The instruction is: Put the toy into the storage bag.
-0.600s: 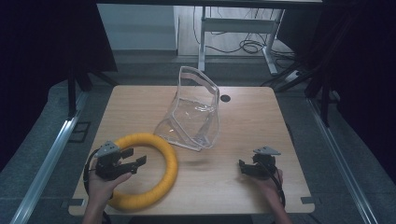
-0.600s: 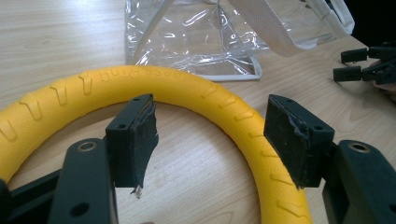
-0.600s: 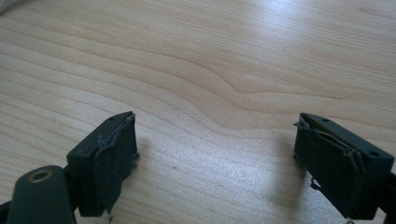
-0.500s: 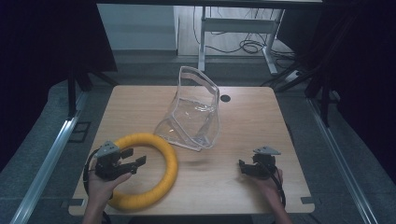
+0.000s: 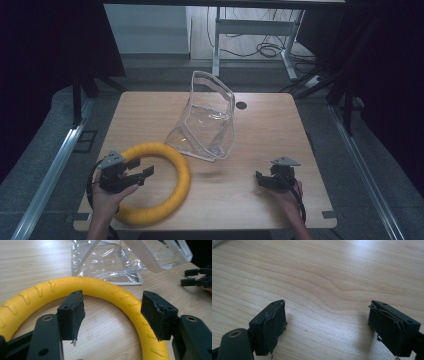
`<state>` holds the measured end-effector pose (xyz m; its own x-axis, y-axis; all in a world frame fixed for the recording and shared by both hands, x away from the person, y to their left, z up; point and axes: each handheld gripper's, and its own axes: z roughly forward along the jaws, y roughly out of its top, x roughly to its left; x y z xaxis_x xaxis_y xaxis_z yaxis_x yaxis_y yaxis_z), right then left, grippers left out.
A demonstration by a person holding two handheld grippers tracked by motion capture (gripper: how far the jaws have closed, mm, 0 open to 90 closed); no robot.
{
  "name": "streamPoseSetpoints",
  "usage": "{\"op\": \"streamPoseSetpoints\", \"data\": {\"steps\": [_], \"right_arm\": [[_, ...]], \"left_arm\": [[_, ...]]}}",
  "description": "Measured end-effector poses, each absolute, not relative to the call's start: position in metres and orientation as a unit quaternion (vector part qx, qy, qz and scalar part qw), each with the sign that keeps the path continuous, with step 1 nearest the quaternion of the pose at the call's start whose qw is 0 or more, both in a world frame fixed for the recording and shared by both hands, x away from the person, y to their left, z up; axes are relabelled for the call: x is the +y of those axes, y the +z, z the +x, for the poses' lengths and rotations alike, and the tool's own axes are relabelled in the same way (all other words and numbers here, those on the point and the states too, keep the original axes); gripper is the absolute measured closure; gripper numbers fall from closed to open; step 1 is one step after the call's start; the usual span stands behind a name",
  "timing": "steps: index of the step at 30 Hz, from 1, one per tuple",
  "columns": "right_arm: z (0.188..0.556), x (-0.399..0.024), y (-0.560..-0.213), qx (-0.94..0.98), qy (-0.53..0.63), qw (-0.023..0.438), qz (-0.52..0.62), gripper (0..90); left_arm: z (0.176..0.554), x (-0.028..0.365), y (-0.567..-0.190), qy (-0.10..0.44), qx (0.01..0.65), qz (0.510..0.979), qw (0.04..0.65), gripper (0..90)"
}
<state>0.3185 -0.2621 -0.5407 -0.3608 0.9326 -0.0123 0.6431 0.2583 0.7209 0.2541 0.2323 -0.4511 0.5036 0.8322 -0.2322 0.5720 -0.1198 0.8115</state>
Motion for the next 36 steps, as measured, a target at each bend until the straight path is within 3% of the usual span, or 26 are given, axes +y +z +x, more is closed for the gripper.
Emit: {"op": "streamPoseSetpoints", "data": {"steps": [14, 36], "right_arm": [[0.319, -0.262, -0.541, 0.76, 0.321, 0.226, 0.518, 14.7], [0.319, -0.263, -0.541, 0.76, 0.321, 0.226, 0.519, 15.3]], "left_arm": [[0.254, 0.231, -0.451, 0.097, 0.451, 0.759, 0.459, 37.3], [0.25, 0.215, -0.451, 0.039, 0.398, 0.83, 0.389, 36.3]]}}
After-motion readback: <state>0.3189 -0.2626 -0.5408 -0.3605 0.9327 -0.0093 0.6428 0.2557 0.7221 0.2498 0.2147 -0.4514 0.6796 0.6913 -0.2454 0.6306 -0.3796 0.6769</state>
